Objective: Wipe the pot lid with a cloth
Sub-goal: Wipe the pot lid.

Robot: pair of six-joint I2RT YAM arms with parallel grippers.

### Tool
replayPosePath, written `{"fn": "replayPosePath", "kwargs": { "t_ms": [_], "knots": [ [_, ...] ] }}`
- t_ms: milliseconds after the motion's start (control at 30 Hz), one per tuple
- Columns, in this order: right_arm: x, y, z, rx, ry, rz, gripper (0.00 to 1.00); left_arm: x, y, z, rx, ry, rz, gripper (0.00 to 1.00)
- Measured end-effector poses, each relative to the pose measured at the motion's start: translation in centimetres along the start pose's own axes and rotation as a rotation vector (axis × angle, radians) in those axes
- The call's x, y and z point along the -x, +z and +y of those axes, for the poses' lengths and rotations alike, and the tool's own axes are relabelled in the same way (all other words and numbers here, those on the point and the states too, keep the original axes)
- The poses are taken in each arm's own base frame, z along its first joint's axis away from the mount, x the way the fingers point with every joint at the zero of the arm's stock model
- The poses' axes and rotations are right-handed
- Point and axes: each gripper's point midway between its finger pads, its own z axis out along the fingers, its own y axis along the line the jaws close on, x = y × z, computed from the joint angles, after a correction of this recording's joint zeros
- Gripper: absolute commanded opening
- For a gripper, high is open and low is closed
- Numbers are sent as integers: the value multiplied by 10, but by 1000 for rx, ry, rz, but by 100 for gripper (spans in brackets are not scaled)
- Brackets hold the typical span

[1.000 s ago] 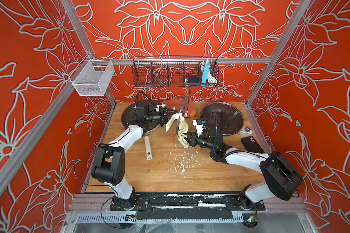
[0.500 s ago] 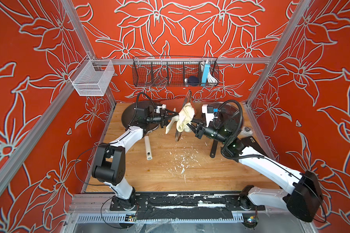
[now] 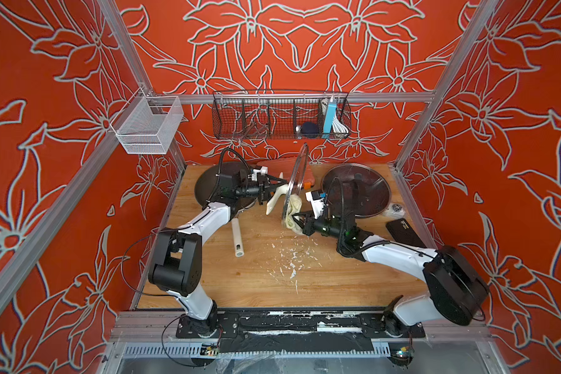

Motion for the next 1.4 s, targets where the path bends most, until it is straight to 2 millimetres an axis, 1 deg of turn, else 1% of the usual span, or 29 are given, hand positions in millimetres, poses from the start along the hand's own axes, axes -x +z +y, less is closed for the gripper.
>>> {"fn": "replayPosePath", "kwargs": {
  "t_ms": [67,133,167,233,267,300,400,467,533,633,733,833,867,967,1000,1067,1133,1233,1300,1400],
  "knots": [
    [7,0,6,21,0,-12,0,0,0,0,0,2,0,0],
    [19,-2,17,50,-6,-30,0,-1,0,0,0,5,3,0],
    [29,-4,24,67,-15,-41,0,-1,0,0,0,4,6,0],
    [54,-9,41,89,-46,-73,0,0,1,0,-7,4,11,0],
    [70,-14,51,102,-69,-101,0,2,2,0,-12,2,12,0],
    [89,-21,63,115,-95,-138,0,2,2,0,-16,0,13,0],
    [135,-41,90,135,-167,-235,0,3,2,-1,-21,-1,13,0],
    [150,-48,94,111,-189,-266,0,0,2,-2,-23,12,24,0],
    [157,-49,89,83,-197,-282,0,-2,1,-3,-20,25,29,0],
    [154,-42,75,41,-185,-276,0,-2,1,-1,-15,30,26,0],
    [139,-31,49,-6,-153,-257,0,-2,2,0,-9,25,23,0],
    [105,-17,16,-61,-97,-198,0,-4,5,0,-10,26,31,0],
    [88,-11,3,-80,-73,-167,0,-6,6,-1,-12,25,36,0],
    [52,2,-24,-120,-15,-93,0,-8,8,-4,-20,22,43,0],
    [43,7,-31,-128,1,-73,0,-9,9,-5,-23,24,45,0],
    [33,11,-38,-136,20,-55,0,-9,9,-6,-27,27,45,0],
    [30,11,-40,-136,27,-55,0,-8,9,-7,-28,24,44,0],
    [35,8,-36,-128,21,-70,0,-8,9,-6,-28,26,44,0],
    [43,4,-29,-117,12,-82,0,-9,9,-6,-28,26,46,0],
    [72,-3,-9,-85,-22,-124,0,-9,9,-6,-28,29,46,0]
  ]
}}
